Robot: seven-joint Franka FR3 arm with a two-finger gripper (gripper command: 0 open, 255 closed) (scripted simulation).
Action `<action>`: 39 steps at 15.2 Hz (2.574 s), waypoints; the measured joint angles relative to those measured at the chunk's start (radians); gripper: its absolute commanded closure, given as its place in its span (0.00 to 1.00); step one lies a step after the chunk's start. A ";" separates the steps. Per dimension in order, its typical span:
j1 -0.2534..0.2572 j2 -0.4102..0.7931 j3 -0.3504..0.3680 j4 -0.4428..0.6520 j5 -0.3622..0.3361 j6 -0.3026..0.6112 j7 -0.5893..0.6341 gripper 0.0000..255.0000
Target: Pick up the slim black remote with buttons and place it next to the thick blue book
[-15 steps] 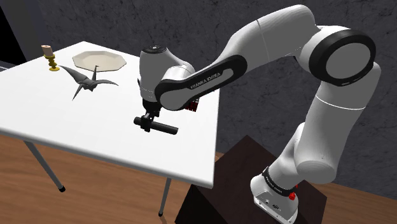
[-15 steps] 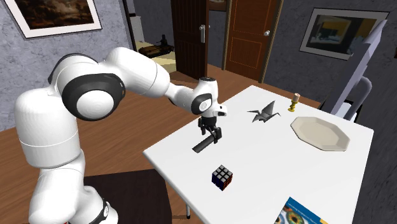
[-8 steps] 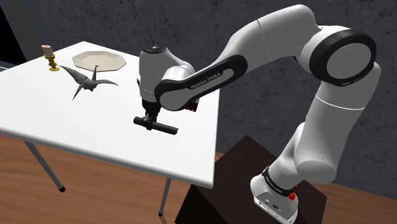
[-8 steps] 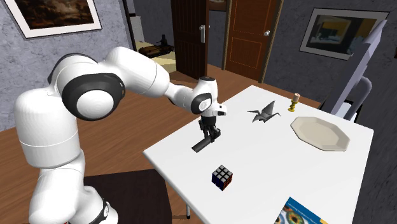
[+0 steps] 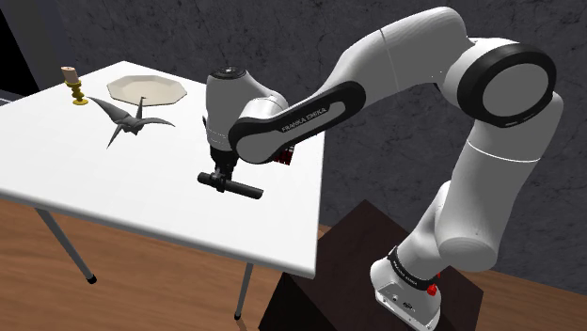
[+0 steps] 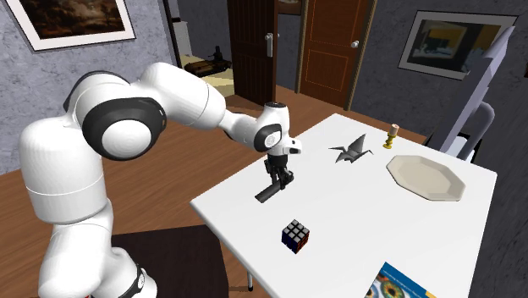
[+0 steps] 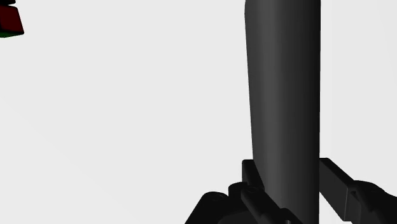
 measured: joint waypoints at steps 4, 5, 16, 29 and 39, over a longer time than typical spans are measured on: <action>-0.004 -0.022 0.002 0.012 0.011 -0.036 -0.010 1.00; -0.005 -0.029 0.003 0.018 0.015 -0.048 -0.014 1.00; -0.011 -0.100 0.013 0.079 0.051 -0.175 -0.045 1.00; -0.094 -0.061 -0.046 0.198 0.062 -0.242 -0.201 1.00; -0.206 0.103 -0.118 0.437 0.065 -0.301 -0.400 1.00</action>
